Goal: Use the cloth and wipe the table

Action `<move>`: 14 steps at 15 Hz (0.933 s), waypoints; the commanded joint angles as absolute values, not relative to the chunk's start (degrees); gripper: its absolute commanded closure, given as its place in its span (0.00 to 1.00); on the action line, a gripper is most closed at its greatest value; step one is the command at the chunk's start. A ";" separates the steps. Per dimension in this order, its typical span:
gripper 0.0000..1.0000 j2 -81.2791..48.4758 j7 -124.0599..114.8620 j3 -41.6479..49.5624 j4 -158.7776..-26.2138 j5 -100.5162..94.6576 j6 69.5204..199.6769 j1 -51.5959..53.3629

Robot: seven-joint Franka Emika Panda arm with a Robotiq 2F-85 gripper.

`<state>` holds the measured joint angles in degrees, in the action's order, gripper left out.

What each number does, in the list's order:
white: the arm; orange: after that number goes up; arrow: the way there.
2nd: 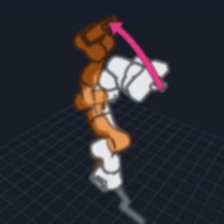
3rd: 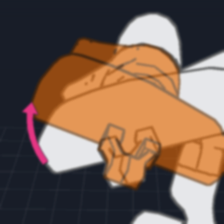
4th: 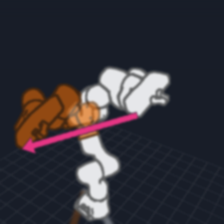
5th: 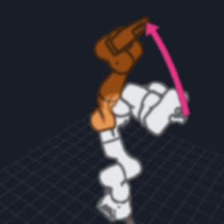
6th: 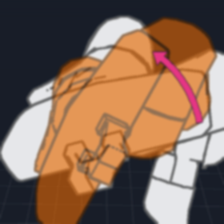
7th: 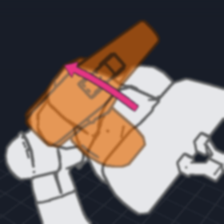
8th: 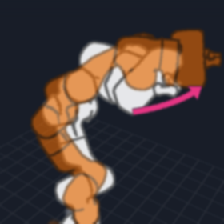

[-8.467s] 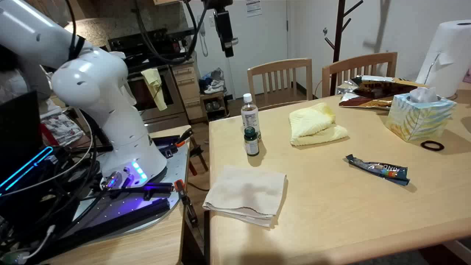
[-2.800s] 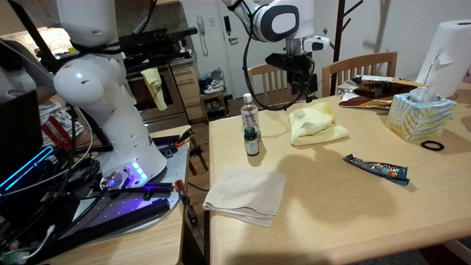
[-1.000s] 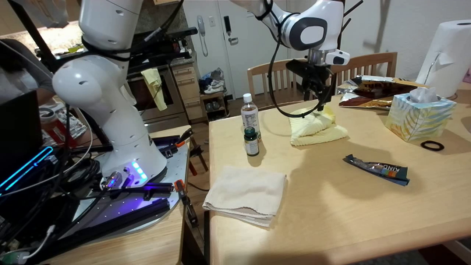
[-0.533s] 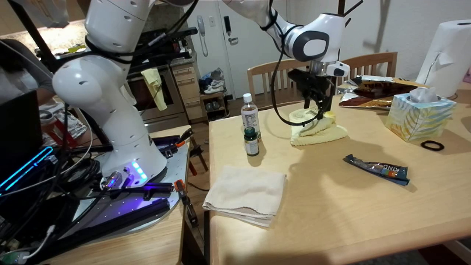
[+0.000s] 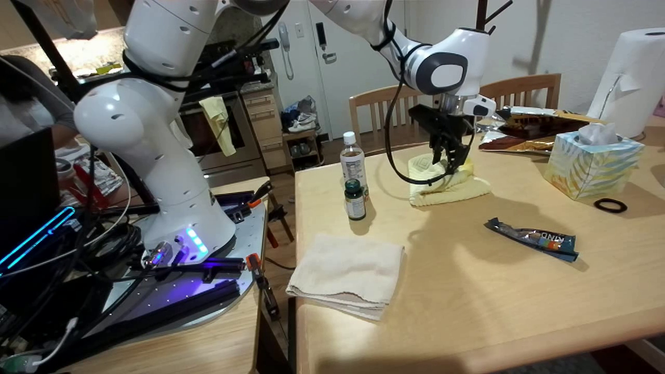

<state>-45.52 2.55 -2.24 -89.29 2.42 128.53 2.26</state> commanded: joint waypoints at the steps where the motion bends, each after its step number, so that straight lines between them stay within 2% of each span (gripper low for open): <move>1: 0.61 -46.41 4.02 -2.60 -87.87 2.15 128.08 1.39; 5: 0.87 -45.81 3.85 -2.28 -88.33 2.17 128.34 1.21; 7: 0.96 -45.51 3.65 -2.07 -88.78 2.22 128.39 0.94; 10: 1.00 -45.06 3.45 -1.82 -89.65 2.49 128.54 0.20; 14: 0.97 -44.45 3.00 -1.26 -90.91 2.96 128.74 -1.26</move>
<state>-45.52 2.55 -1.46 -88.93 2.44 128.50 0.29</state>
